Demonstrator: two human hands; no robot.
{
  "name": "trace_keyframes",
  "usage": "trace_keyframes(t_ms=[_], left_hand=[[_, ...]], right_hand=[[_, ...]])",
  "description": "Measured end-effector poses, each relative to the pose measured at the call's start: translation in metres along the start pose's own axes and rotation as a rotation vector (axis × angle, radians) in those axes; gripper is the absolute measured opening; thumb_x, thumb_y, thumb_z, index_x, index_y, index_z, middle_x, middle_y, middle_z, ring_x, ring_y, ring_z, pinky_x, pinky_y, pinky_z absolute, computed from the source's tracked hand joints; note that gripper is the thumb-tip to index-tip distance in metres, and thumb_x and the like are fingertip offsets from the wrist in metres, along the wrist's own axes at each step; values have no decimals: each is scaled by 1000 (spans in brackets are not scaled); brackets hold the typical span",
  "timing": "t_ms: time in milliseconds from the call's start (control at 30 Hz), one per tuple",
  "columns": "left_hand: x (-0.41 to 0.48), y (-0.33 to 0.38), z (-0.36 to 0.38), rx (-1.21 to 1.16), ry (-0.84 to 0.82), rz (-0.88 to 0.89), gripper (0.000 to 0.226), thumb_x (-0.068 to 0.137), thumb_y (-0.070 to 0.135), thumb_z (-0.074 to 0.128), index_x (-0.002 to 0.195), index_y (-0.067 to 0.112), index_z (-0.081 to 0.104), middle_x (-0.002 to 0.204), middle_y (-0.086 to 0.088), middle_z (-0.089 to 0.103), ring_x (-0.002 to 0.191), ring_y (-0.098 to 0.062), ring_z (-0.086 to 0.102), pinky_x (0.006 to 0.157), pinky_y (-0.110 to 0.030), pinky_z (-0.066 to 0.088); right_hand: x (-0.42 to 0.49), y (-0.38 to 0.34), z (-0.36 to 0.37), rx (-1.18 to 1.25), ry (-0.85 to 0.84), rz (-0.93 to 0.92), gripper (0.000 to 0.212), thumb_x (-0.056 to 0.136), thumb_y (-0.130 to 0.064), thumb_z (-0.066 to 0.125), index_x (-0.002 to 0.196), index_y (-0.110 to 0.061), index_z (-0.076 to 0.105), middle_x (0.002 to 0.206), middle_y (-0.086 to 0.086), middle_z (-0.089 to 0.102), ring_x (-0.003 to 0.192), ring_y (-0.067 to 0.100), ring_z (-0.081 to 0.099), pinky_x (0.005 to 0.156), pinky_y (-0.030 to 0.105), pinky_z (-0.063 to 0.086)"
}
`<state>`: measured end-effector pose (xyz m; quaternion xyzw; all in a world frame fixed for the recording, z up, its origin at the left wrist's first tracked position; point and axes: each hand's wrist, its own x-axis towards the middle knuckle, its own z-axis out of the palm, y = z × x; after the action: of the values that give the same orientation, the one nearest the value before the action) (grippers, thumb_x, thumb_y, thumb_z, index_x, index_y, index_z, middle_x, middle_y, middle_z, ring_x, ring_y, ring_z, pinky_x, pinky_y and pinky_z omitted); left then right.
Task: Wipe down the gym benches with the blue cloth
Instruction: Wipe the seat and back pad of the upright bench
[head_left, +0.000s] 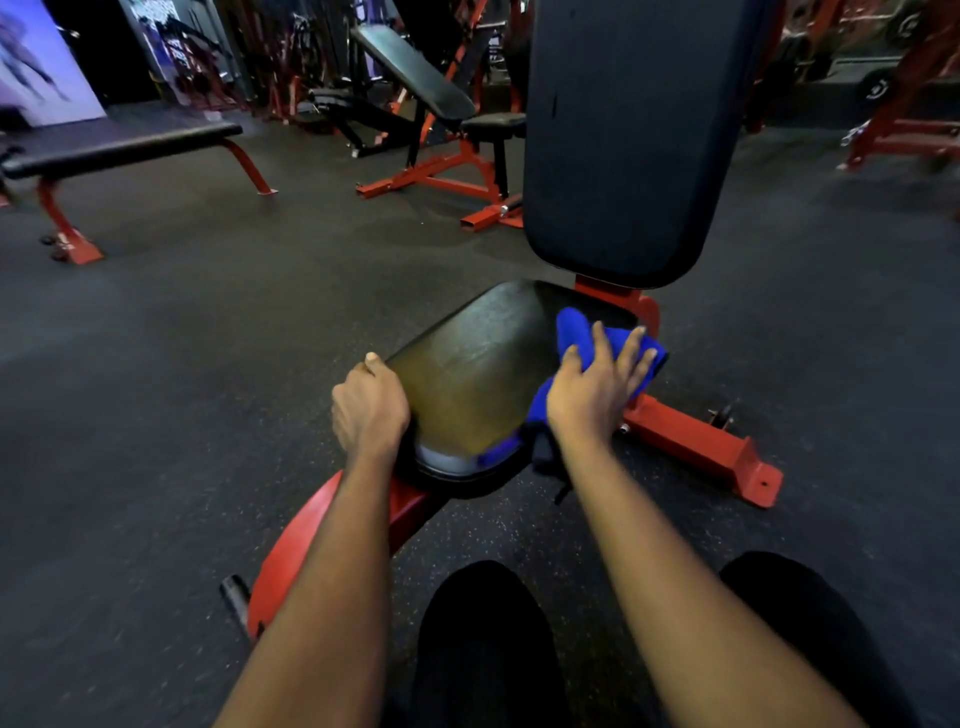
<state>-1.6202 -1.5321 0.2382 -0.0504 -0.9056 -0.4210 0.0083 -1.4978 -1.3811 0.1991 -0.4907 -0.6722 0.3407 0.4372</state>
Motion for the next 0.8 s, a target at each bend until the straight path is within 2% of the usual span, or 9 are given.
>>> trace_keyframes(t_ms=[133, 267, 433, 567, 700, 800], left_hand=[[-4, 2, -2, -5, 0, 1, 55, 104, 39, 26, 126, 0, 59, 128, -29, 56, 118, -45, 52, 98, -45, 40], [-6, 2, -4, -7, 4, 2, 55, 103, 39, 27, 126, 1, 59, 128, -29, 56, 117, -45, 53, 98, -45, 40], [-6, 4, -4, -12, 2, -2, 54, 104, 38, 27, 127, 1, 59, 128, -29, 56, 118, -44, 53, 98, -45, 40], [-5, 4, -3, -8, -7, -3, 54, 104, 37, 27, 127, 0, 58, 129, -29, 55, 118, -45, 52, 98, -45, 40], [-6, 3, -5, -31, -5, -9, 54, 103, 38, 28, 127, 0, 59, 128, -29, 56, 117, -45, 53, 98, -45, 40], [-7, 4, -7, -38, -10, -6, 53, 103, 37, 28, 128, 1, 58, 129, -30, 55, 118, -45, 52, 98, -45, 40]], right_hand=[[39, 3, -9, 33, -1, 79, 51, 99, -26, 51, 148, -20, 43, 164, 12, 9, 151, 33, 2, 120, 34, 1], [-5, -2, -2, 158, 67, 87, 50, 98, -21, 54, 147, -16, 44, 162, 19, 10, 150, 38, 6, 120, 37, 3], [-67, -7, 11, 239, 71, 12, 53, 98, -21, 55, 148, -14, 42, 163, 19, 7, 150, 36, 7, 118, 26, -1], [-13, 0, 2, 169, 37, 77, 52, 100, -21, 52, 150, -16, 38, 163, 17, 2, 150, 36, 4, 119, 34, 1], [41, 2, -11, 87, 5, 129, 51, 102, -24, 47, 152, -19, 36, 164, 16, 4, 151, 32, 7, 118, 32, 4], [49, -1, -17, 49, -32, 165, 54, 103, -28, 45, 154, -20, 31, 164, 16, 4, 150, 33, 9, 119, 34, 6]])
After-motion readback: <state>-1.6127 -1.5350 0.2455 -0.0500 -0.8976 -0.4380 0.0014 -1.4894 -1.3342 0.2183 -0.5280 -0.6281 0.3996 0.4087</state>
